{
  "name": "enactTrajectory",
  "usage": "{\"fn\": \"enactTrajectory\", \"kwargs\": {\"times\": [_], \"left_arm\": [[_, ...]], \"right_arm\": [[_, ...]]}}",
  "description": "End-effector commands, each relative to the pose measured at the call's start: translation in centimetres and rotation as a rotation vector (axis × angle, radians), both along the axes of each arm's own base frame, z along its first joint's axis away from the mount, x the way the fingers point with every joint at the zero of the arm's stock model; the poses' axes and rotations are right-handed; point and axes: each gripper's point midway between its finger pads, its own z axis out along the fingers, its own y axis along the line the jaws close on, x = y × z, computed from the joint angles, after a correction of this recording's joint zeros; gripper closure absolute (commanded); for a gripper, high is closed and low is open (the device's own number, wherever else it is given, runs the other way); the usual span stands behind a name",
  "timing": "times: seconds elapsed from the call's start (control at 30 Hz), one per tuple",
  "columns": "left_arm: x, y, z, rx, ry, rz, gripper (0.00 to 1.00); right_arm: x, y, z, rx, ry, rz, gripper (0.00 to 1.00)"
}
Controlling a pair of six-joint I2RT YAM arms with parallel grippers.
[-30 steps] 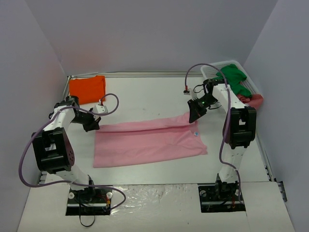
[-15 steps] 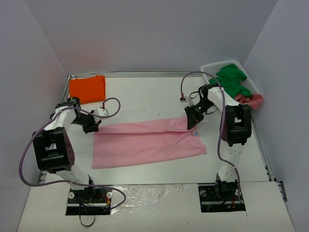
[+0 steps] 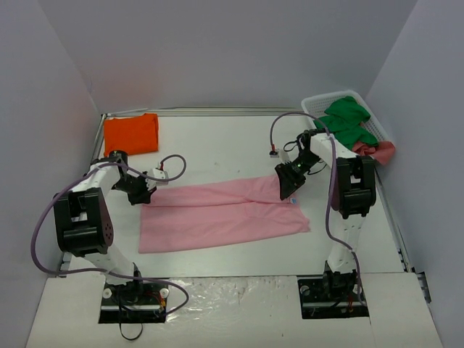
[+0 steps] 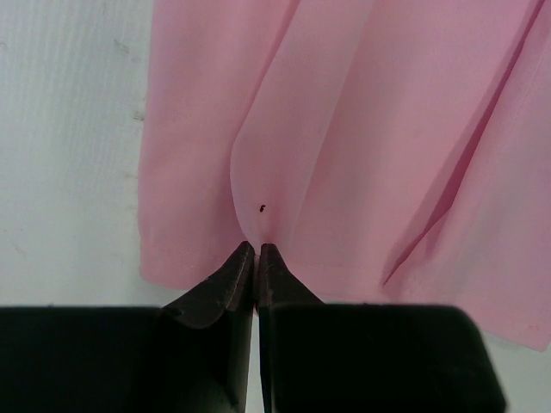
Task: Fold and stack the t-shirts
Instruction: Fold the other side of the tshirt into a rectangle
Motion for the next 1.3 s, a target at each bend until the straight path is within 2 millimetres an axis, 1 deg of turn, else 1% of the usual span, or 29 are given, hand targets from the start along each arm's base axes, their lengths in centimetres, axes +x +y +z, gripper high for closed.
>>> {"fn": "enactTrajectory", "kwargs": {"times": [0.0,0.1,0.23,0.3,0.4,0.47,0.57,0.67,0.77,0.8,1.0,1.03,1.17,1.23,1.27], "left_arm": [[-0.2,0.2,-0.7,0.022,0.013,-0.020,0.98],[-0.2,0.4,-0.9,0.035,0.012,-0.021,0.98],[-0.3,0.5,-0.6,0.047,0.002,-0.020,0.97],[-0.2,0.6,-0.3,0.051,-0.005,-0.022,0.94],[-0.3,0.6,-0.1,0.058,-0.011,-0.021,0.86],[-0.3,0.7,0.0,0.061,-0.010,-0.020,0.84],[-0.6,0.5,0.3,0.055,-0.007,-0.021,0.76],[-1.0,0.3,1.0,0.045,-0.007,-0.031,0.76],[-2.0,0.0,1.7,0.036,0.005,-0.058,0.77],[-2.6,0.0,1.9,0.038,0.020,-0.065,0.77],[-5.2,0.2,1.1,0.064,0.086,-0.107,0.77],[-5.8,0.2,0.7,0.067,0.103,-0.114,0.77],[-7.3,0.9,-0.5,0.108,0.144,-0.136,0.77],[-8.0,1.2,-1.0,0.128,0.162,-0.140,0.82],[-7.9,1.4,-0.9,0.134,0.149,-0.134,0.86]], "right_arm": [[-1.2,-0.1,-0.3,-0.007,0.056,0.014,0.67],[-1.2,-0.1,-0.5,-0.007,0.060,0.014,0.61],[-1.4,-0.1,-0.6,-0.005,0.067,0.014,0.55],[-1.5,-0.1,-0.5,-0.007,0.062,0.018,0.54],[-1.6,-0.1,-0.4,-0.007,0.062,0.015,0.52],[-1.6,-0.1,-0.3,-0.008,0.056,0.015,0.51],[-1.6,-0.2,-0.3,-0.014,0.051,0.014,0.48],[-1.5,-0.4,-0.4,-0.024,0.048,0.010,0.47],[-1.4,-0.5,-0.5,-0.036,0.040,0.006,0.46],[-1.4,-0.6,-0.6,-0.039,0.039,0.005,0.46],[-1.3,-0.6,-0.3,-0.044,0.018,0.002,0.45],[-1.2,-0.6,-0.1,-0.043,0.011,0.002,0.44],[-1.3,-0.6,-0.1,-0.043,0.009,0.002,0.44],[-1.3,-0.6,0.0,-0.041,0.008,0.002,0.43],[-1.3,-0.6,0.0,-0.040,0.004,0.003,0.43]]}}
